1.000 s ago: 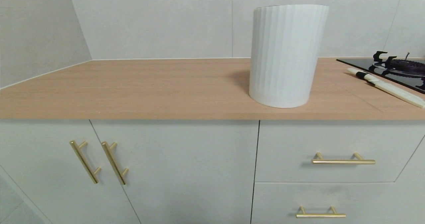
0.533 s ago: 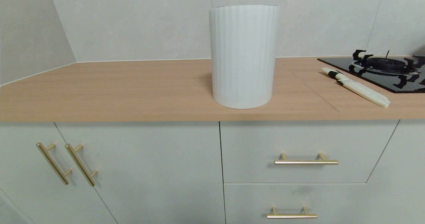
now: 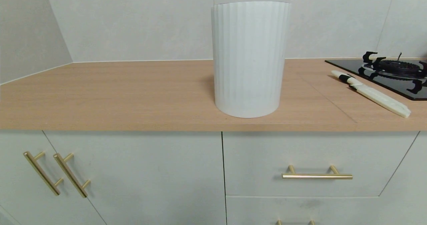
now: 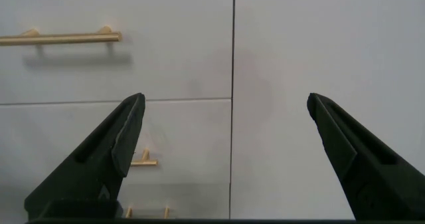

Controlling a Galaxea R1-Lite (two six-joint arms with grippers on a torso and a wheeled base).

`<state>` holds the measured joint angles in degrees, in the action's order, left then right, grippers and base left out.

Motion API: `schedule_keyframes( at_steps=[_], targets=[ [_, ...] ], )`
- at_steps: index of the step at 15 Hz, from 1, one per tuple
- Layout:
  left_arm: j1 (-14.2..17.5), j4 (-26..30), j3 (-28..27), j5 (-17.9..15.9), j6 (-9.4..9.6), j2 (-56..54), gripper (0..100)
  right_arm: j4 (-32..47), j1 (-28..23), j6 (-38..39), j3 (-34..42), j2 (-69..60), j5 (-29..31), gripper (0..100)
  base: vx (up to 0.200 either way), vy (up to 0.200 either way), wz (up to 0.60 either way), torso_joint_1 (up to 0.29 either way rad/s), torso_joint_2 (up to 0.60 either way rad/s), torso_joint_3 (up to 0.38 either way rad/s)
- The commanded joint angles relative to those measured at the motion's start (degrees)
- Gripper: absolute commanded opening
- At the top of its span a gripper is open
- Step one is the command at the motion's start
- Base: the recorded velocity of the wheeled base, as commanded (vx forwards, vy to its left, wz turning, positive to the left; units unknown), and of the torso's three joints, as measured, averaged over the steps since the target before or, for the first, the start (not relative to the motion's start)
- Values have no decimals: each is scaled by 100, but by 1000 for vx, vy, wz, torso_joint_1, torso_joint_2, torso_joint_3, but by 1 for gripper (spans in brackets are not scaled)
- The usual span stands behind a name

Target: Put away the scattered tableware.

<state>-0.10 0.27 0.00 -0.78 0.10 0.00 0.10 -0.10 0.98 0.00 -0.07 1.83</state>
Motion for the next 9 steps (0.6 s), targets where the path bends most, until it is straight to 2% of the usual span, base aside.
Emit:
schedule_keyframes(
  at_steps=[1,5,9],
  targets=[
    [1,0,0,-1,-1,0,100,-1,1,-1,0,7,2,100,0,0,0,0,0,0],
    [1,0,0,-1,8,0,100,-1,1,-1,0,7,-7,100,0,0,0,0,0,0],
    [1,0,0,-1,8,0,100,-1,1,-10,0,7,-16,100,0,0,0,43,-216,-228]
  ],
)
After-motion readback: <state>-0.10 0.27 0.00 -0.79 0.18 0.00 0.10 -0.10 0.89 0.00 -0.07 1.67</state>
